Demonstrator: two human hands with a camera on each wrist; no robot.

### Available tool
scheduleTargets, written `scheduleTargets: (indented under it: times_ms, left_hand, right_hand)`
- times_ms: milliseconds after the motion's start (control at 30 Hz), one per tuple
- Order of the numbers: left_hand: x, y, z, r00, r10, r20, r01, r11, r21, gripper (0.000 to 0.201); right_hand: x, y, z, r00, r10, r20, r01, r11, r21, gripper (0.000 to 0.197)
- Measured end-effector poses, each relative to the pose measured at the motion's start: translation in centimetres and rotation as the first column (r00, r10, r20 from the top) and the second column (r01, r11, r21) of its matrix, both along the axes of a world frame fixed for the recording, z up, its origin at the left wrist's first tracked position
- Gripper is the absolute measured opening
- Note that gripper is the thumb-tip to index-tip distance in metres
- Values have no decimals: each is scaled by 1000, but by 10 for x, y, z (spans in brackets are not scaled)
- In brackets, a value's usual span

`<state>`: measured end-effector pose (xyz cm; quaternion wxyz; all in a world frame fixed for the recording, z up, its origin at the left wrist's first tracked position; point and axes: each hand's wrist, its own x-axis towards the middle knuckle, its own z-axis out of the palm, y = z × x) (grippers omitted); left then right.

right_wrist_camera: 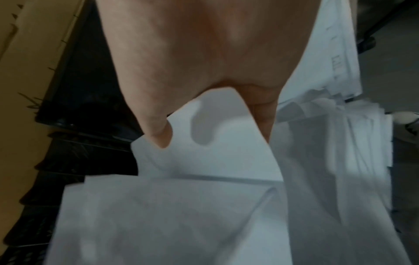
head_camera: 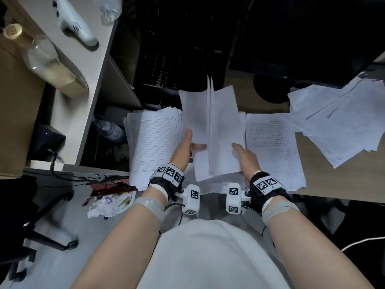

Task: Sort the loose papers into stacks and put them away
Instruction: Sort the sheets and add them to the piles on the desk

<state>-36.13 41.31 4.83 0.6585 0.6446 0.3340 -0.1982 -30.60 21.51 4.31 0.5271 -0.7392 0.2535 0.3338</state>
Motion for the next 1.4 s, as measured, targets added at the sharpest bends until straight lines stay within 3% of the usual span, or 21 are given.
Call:
scheduleTargets:
  times_ms: [67,200,300,433,600,767,900,1033,1200,1400]
  left_hand:
    - [-5,-2,-7,1000,14,-5,-14,1000,-9,71]
    - [-20,-6,-28,998,-58,14,54,980,191,14]
    - [-27,-8,-39,997,-75,-12,76,974,211,28]
    - [-27,-9,-54,977,-198,-80,211,945,251,35]
    - [-16,-15,-57,993,-109,-53,119,956,266,55]
    - [-5,-26,-59,990,-72,-118,98,967,234,70]
    - [2,-46,-54,998,14,-67,12,927,375,80]
    - [18,-88,-29,993,90,78,-113,918,379,64]
    - [60,-175,4,972,158,174,-197,951,236,42]
    - [117,-280,29,979,-12,201,-20,988,156,33]
  right_hand:
    - [-6,-5,-10,998,-22,-52,24,998,49,81]
    - [-18,-16,-23,990,-101,-102,105,994,35,70]
    - [-24,-21,-37,992,-115,-60,113,993,-33,65]
    - [-26,-25,-58,999,34,17,-32,992,-123,36]
    - [-17,-36,-85,996,75,42,-68,988,-140,25]
    - [-5,-38,-69,981,185,53,-172,967,-187,44]
    - [-5,-59,-58,981,180,67,-174,981,-90,55]
    - [5,-98,-46,983,164,82,-164,986,-11,53]
    - [32,-171,-18,984,136,119,-143,988,50,44]
    - [80,-271,6,984,12,176,-11,1000,-9,43]
